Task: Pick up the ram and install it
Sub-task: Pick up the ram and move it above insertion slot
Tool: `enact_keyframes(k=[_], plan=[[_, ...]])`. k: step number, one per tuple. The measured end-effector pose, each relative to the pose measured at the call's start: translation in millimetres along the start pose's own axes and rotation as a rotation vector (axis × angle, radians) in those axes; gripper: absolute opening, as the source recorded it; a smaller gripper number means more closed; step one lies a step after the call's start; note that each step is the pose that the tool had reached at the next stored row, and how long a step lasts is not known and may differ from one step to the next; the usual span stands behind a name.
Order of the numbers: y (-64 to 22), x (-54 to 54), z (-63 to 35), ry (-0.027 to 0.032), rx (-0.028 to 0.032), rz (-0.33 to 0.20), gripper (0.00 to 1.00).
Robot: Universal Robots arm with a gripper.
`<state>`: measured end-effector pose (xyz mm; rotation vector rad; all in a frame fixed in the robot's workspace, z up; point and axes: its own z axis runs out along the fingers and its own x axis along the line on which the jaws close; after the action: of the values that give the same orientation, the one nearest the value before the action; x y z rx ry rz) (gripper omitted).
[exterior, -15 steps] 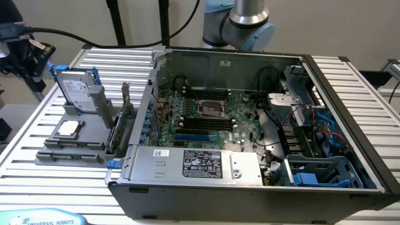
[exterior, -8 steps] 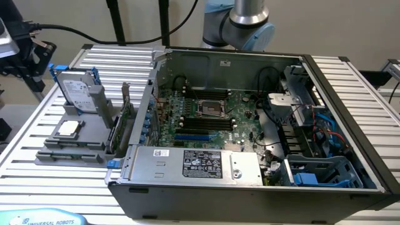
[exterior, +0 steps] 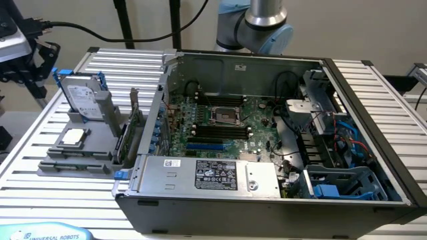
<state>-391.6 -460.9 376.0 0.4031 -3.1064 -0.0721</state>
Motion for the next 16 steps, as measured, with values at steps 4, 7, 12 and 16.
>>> enact_keyframes(k=[4, 7, 12, 16], plan=[[0.0, 0.0, 0.2, 0.0034, 0.0002, -0.074, 0.11], [0.0, 0.0, 0.3, 0.0060, 0.0003, -0.128, 0.11], [0.0, 0.0, 0.4, 0.0102, 0.0005, -0.218, 0.11], [0.0, 0.0, 0.4, 0.0136, 0.0007, -0.290, 0.11]])
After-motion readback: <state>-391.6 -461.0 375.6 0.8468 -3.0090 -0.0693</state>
